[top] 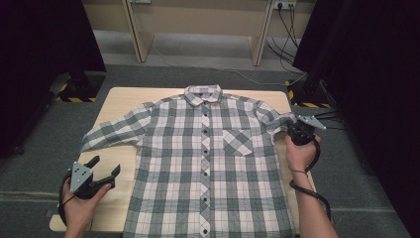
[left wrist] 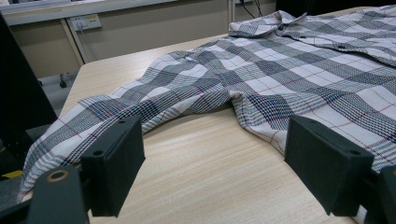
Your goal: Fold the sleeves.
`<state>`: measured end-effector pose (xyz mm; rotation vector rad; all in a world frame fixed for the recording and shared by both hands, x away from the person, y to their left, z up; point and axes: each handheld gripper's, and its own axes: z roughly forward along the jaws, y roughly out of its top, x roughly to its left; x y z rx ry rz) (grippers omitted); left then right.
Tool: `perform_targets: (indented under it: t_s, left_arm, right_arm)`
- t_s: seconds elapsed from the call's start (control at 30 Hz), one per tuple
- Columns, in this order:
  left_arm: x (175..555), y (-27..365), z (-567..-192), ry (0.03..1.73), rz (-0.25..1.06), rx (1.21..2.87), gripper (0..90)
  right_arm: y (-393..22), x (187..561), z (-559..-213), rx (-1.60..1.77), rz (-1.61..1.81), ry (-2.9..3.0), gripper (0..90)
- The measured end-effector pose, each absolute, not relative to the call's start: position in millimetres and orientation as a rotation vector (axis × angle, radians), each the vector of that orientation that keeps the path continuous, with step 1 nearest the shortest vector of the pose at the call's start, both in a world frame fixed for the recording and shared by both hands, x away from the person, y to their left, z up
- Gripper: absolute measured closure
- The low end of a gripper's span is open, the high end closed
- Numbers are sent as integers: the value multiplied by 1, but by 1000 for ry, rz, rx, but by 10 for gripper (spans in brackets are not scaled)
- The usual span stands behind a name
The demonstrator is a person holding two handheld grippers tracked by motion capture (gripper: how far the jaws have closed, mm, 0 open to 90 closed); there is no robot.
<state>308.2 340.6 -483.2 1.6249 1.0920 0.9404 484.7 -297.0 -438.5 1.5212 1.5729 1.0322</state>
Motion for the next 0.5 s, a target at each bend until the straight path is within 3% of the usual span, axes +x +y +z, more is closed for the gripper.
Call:
perform_targets:
  t_s: [0.5]
  left_arm:
    - [308, 341, -483, 1098, 943, 1618, 187]
  right_arm:
    - [-278, 483, -415, 1417, 1102, 1536, 899]
